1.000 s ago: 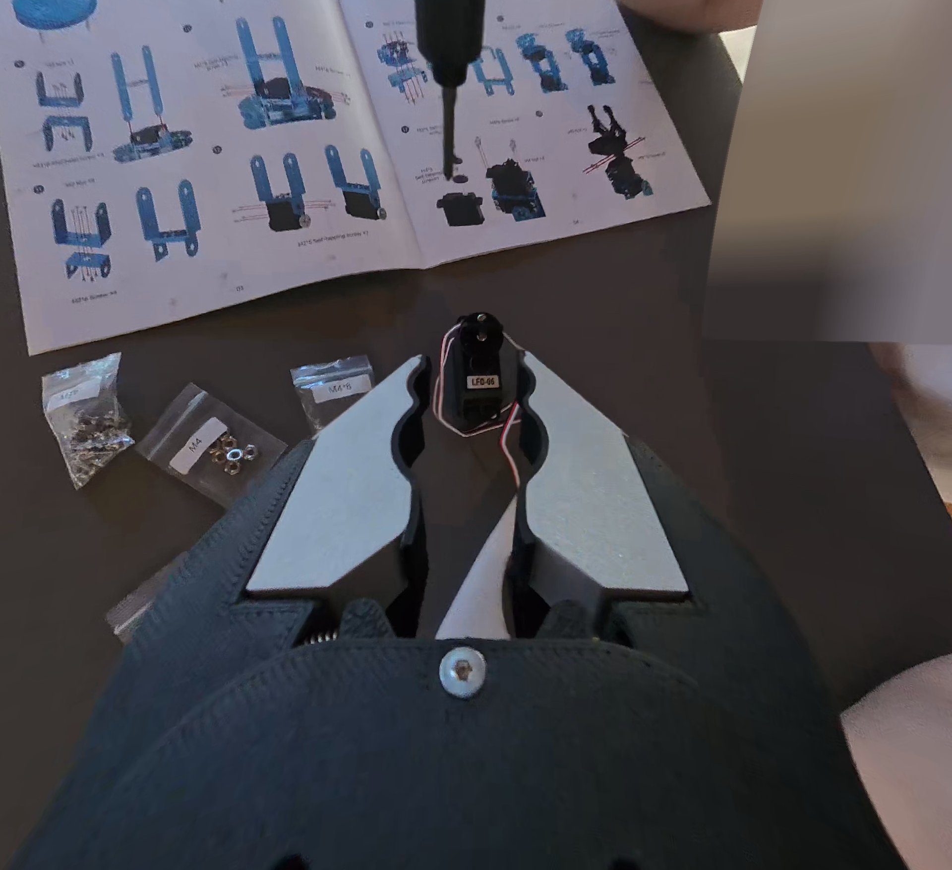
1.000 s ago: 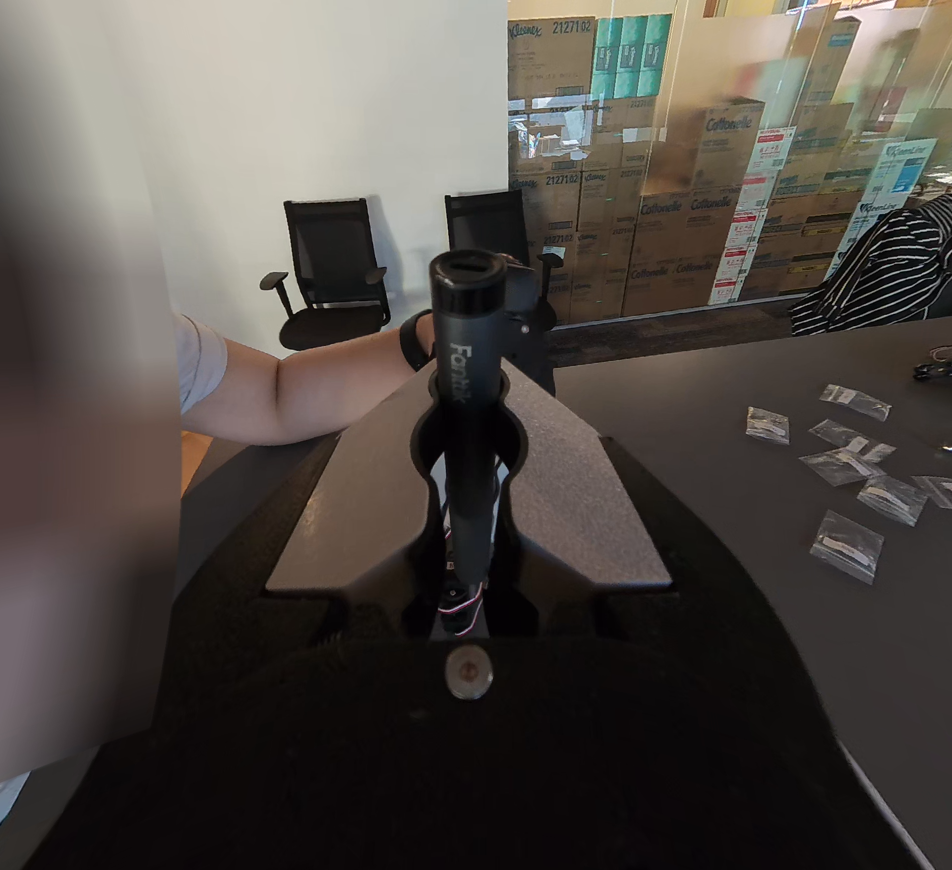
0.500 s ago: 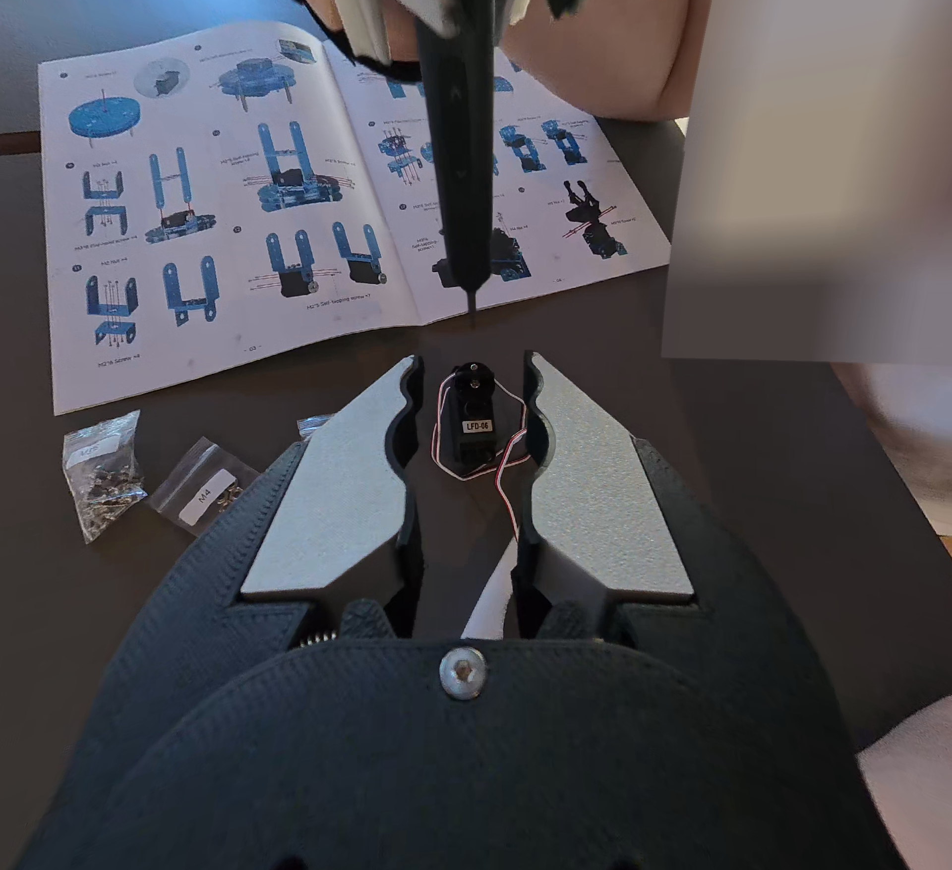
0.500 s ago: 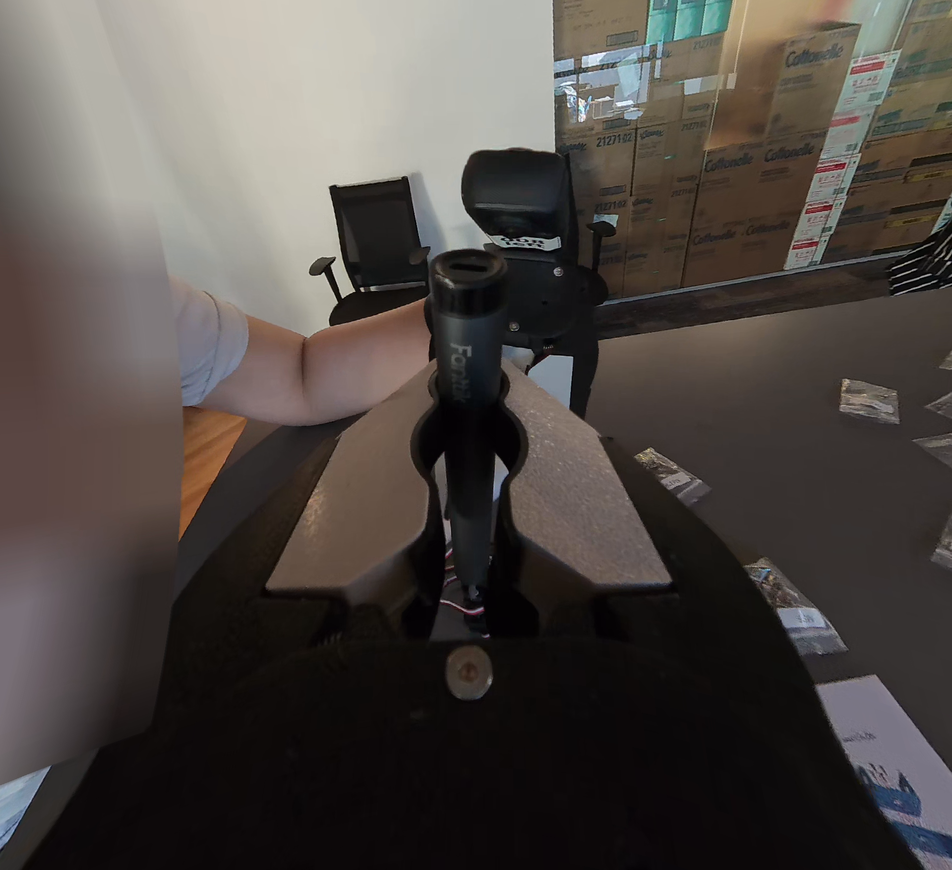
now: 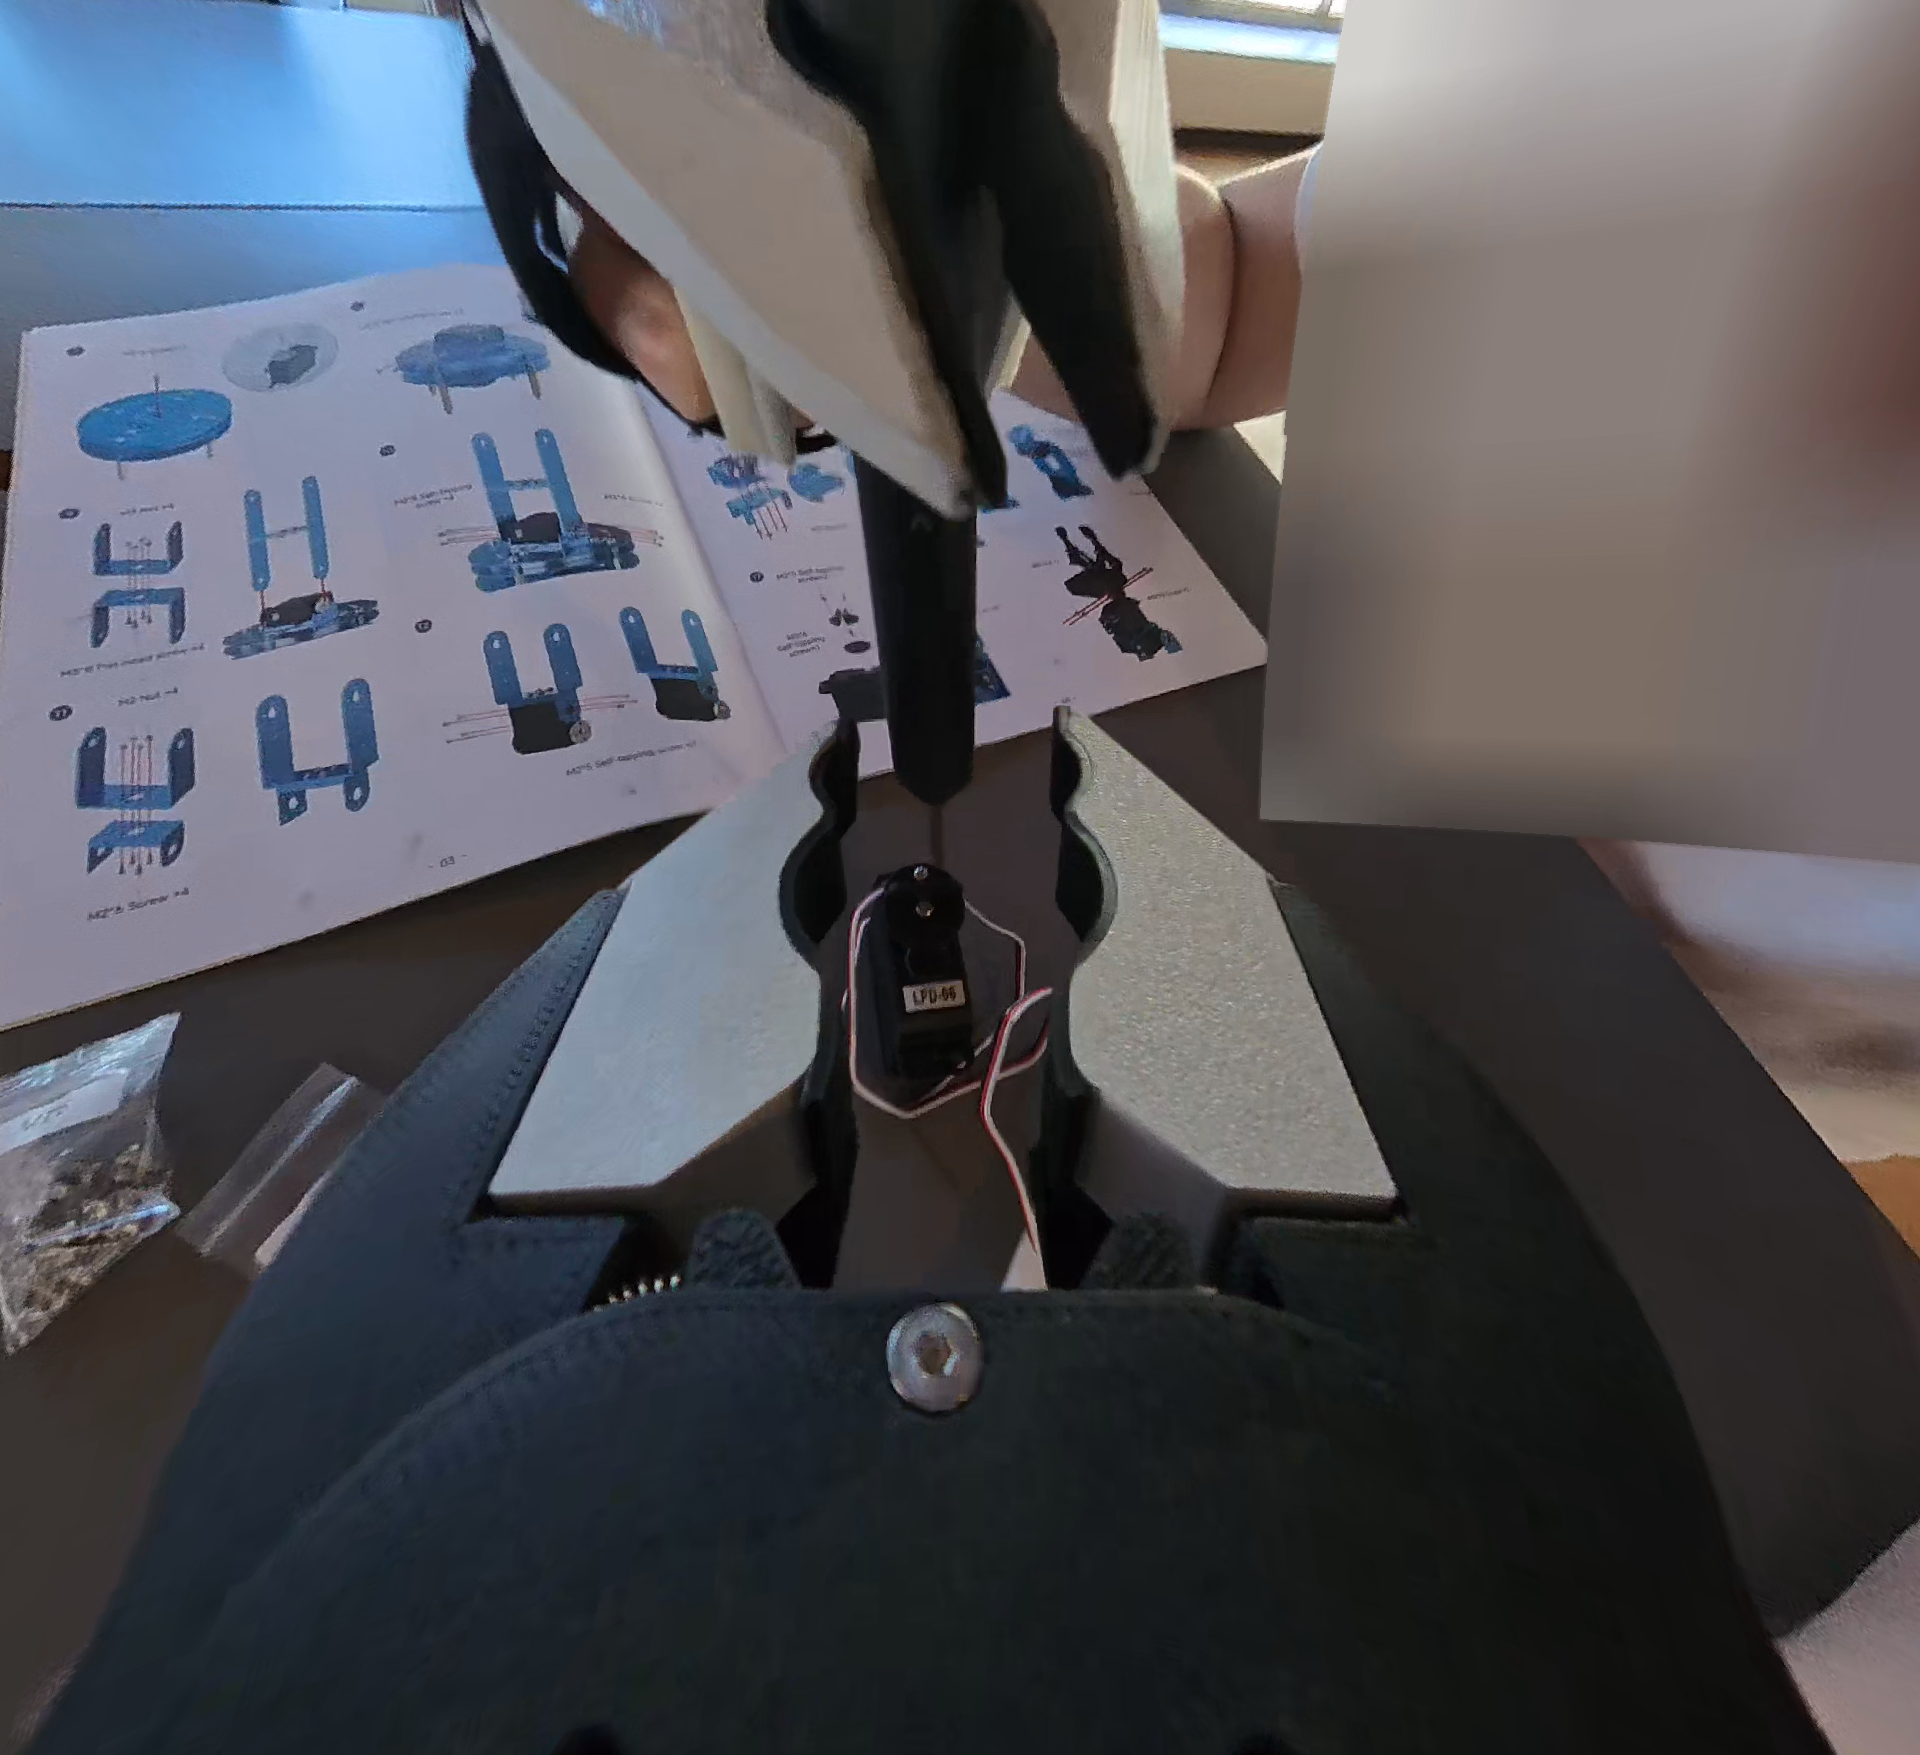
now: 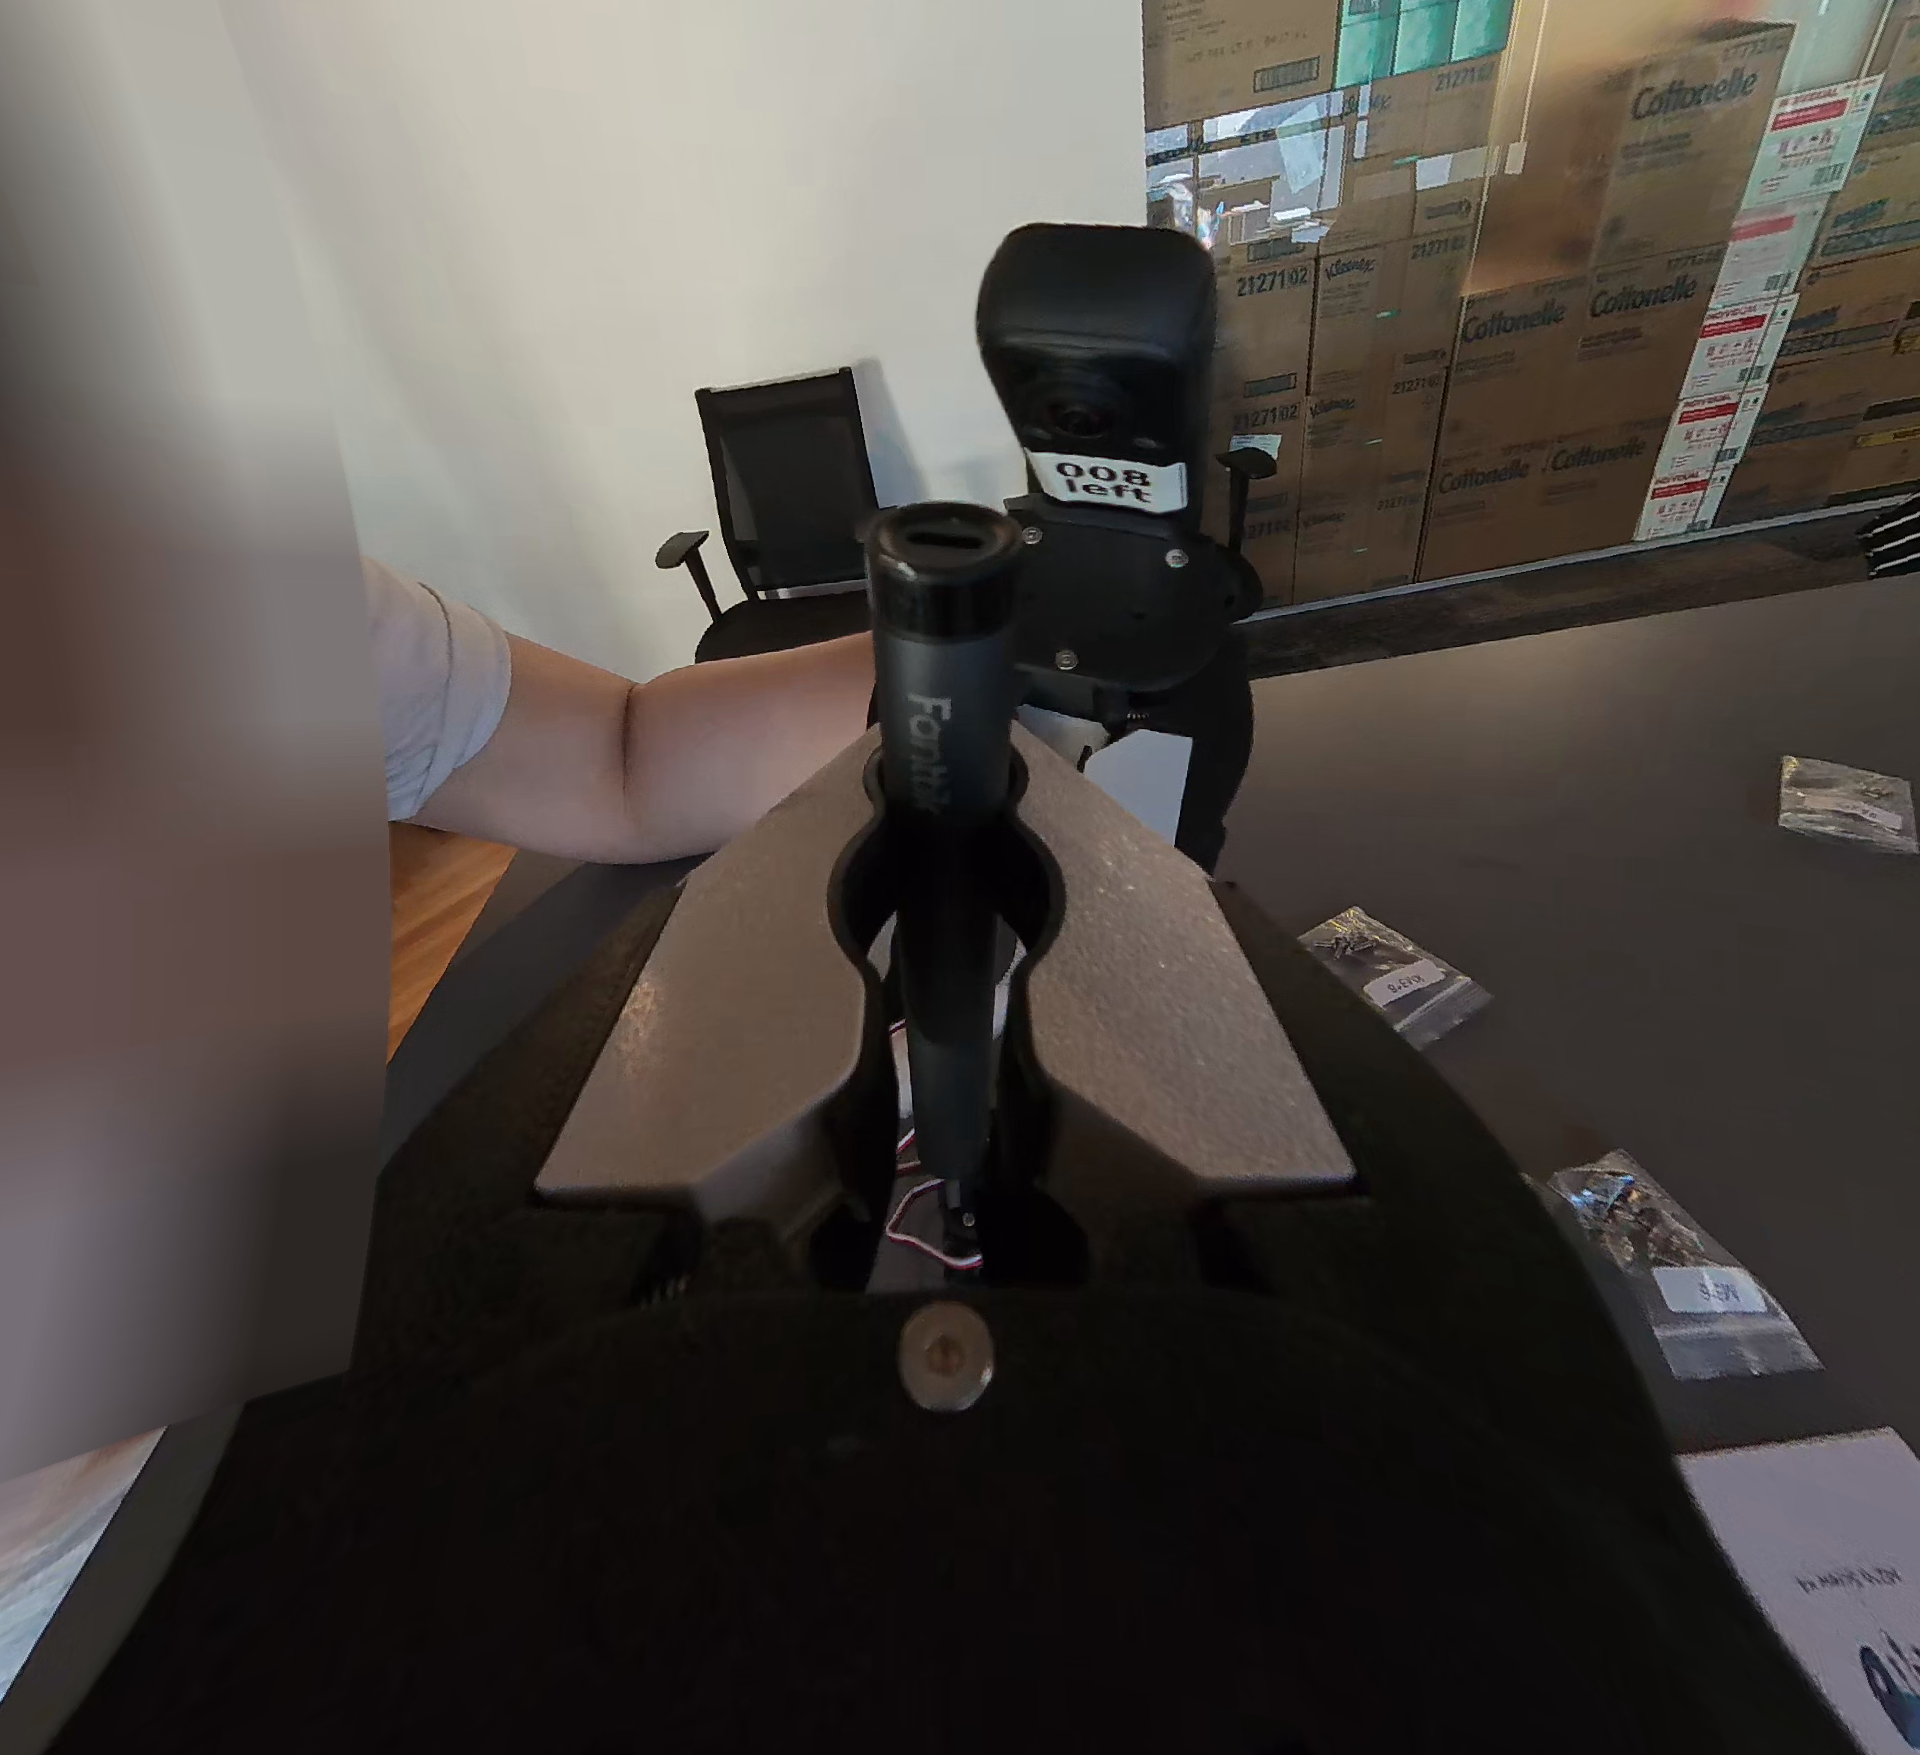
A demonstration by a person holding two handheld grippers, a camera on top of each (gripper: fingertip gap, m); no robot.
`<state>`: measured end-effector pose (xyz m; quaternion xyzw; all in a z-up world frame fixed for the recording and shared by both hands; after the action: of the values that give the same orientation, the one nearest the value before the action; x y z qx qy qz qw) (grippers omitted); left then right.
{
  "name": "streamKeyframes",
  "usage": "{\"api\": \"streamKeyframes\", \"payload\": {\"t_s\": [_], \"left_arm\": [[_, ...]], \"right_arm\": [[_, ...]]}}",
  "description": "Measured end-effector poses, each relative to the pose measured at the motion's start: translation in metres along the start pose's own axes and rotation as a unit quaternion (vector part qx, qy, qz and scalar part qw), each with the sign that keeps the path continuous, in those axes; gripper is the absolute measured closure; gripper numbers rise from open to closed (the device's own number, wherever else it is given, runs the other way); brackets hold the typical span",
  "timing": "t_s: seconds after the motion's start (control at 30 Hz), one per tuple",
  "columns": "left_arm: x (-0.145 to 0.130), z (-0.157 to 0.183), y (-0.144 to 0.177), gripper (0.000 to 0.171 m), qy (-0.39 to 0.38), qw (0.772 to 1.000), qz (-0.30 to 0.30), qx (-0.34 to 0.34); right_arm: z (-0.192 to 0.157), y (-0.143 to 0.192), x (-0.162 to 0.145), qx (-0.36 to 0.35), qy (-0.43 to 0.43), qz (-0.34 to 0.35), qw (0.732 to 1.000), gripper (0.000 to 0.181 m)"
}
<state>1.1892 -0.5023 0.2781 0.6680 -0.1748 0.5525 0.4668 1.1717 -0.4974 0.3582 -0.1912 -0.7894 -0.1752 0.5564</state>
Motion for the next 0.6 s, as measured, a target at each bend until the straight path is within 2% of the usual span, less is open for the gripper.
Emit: {"api": "streamKeyframes", "payload": {"t_s": [0.2, 0.33, 0.43, 0.6], "left_arm": [[0.010, -0.006, -0.002, 0.133, 0.000, 0.999, 0.040, 0.012], [0.018, -0.006, 0.000, 0.143, -0.016, 0.998, 0.061, 0.019], [0.022, -0.007, 0.002, 0.157, -0.028, 0.996, 0.076, 0.028], [0.025, -0.008, 0.002, 0.156, -0.048, 0.995, 0.077, 0.042]], "right_arm": [[-0.003, -0.002, 0.000, -0.002, 0.017, -0.002, 1.000, 0.171], [-0.002, -0.001, 0.001, -0.003, 0.017, -0.001, 1.000, 0.171], [-0.003, -0.001, 0.002, -0.002, 0.017, 0.001, 1.000, 0.171], [-0.002, 0.002, 0.003, -0.001, 0.013, 0.003, 1.000, 0.171]]}}
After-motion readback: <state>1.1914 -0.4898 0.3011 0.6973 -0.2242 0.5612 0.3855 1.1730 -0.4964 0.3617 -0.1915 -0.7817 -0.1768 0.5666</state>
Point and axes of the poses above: each gripper's, where its closed fingertips meet, y back along the fingers, x out of its top, z = x × y across the jaws, the point moved 2 cm from there along y, back along the fingers, and after that the axes turned 9 degrees about -y, right-handed, at the moved point
